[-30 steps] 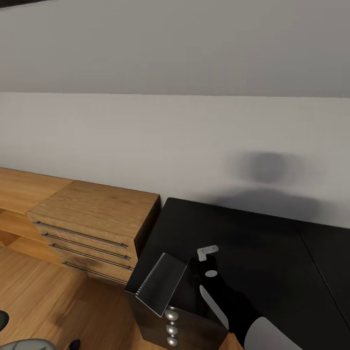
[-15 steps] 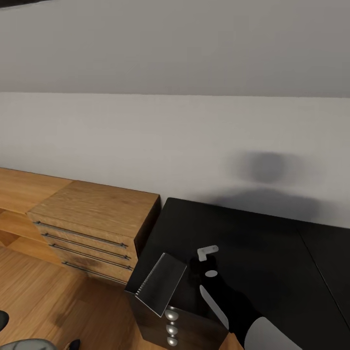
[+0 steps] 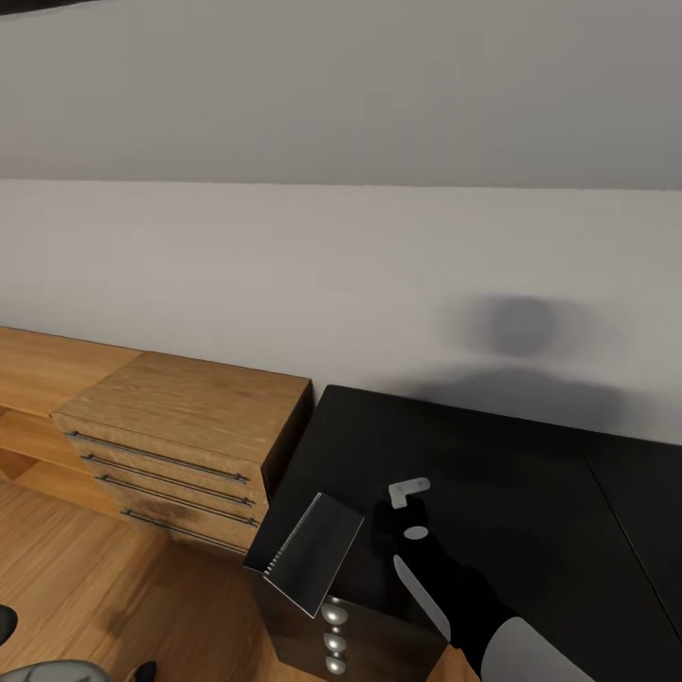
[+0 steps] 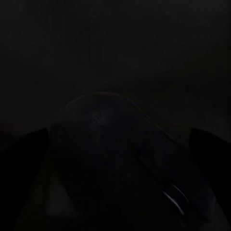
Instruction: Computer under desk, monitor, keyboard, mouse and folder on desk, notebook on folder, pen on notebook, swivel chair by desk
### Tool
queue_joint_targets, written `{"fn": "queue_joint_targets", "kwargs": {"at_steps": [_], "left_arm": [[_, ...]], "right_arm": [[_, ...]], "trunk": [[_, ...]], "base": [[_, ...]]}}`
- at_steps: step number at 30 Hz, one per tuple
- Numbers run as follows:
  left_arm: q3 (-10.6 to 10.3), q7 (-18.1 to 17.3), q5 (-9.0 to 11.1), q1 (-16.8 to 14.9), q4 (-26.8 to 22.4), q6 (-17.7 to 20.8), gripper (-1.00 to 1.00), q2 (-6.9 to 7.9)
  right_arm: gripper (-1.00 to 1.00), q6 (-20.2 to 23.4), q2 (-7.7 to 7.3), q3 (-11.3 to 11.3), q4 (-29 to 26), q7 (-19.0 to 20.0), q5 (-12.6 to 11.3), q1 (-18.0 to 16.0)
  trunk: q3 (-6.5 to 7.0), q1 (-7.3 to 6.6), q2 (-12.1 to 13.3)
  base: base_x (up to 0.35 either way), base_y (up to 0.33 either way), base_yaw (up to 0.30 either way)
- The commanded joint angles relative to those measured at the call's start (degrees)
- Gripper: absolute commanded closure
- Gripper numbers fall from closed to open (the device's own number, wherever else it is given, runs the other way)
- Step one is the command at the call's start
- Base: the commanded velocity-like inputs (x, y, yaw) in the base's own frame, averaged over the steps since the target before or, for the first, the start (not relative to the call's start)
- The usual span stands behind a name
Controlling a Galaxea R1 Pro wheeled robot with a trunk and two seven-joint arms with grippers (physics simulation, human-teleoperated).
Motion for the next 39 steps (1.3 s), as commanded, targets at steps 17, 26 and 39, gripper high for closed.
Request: {"fn": "queue_joint_targets", "kwargs": {"at_steps": [17, 26, 39], "left_arm": [[-0.36, -0.46, 0.60, -0.03, 0.04, -0.08, -1.00, 0.01], [-0.41, -0.47, 0.68, -0.03, 0.04, -0.08, -1.00, 0.01], [-0.46, -0.56, 0.60, -0.03, 0.04, -0.08, -1.00, -0.07]], "right_arm": [[1.00, 0.82, 0.00, -8.84, -6.16, -1.67, -0.65, -0.02], [1.00, 0.82, 0.06, -8.88, -6.28, -1.75, -0.72, 0.00], [1.00, 0.38, -0.16, -9.00, -6.20, -1.51, -0.70, 0.00]], "trunk": [[0.14, 0.00, -0.03], [0.25, 0.00, -0.03], [0.26, 0.00, -0.03]], "base": [[0.000, 0.000, -0.084], [-0.004, 0.000, -0.266], [-0.266, 0.000, -0.097]]}}
